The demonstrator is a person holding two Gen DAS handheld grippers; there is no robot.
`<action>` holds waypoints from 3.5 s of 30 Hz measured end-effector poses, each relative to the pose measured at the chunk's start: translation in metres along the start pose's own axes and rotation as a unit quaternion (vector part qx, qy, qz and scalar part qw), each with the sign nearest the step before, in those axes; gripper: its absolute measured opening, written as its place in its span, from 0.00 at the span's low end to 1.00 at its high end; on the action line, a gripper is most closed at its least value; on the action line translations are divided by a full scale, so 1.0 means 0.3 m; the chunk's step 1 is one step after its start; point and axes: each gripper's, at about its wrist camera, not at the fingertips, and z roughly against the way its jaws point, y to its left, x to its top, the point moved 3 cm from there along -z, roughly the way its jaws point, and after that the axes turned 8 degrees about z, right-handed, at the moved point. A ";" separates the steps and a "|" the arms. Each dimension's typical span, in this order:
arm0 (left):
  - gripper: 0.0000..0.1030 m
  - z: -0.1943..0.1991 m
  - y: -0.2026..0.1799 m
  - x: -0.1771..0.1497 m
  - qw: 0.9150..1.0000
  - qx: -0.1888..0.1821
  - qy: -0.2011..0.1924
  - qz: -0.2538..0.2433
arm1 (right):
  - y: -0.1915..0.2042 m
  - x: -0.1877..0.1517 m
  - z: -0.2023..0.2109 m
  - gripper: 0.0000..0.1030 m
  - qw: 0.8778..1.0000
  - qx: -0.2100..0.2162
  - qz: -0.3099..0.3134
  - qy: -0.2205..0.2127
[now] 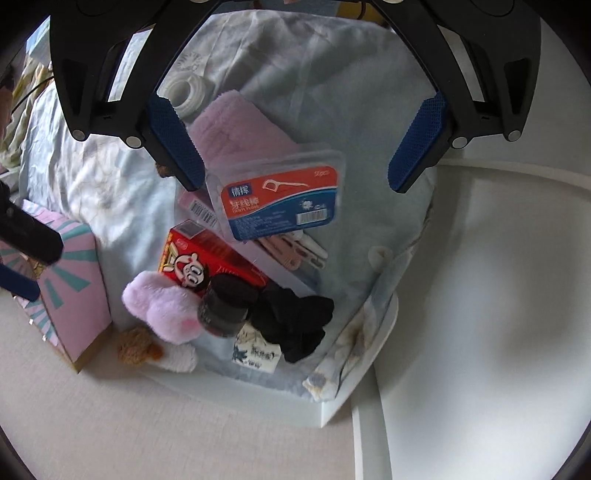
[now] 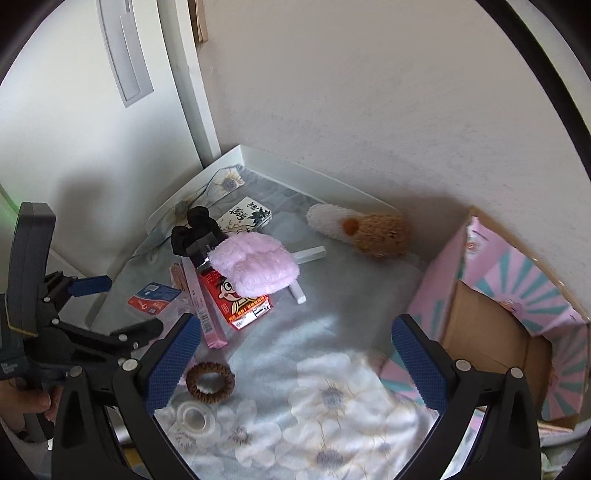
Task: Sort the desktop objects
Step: 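Grasp the clear floss box with the left tool while the right tool grasps the pink slipper, then carry the floss box with the left tool while the right tool carries the slipper into the cardboard box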
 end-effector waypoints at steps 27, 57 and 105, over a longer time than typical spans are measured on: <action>0.84 -0.078 0.090 -0.012 0.993 -0.060 0.038 0.095 | 0.047 0.087 -0.271 0.57 0.996 0.025 0.079 0.040; 0.78 0.046 0.120 0.000 0.994 -0.054 -0.011 0.094 | 0.019 0.104 -0.125 0.20 0.999 0.034 0.001 -0.027; 0.78 0.341 -0.968 0.122 0.973 -0.166 -0.087 -0.136 | -0.644 -0.467 0.509 0.20 0.964 -0.105 -0.235 -0.061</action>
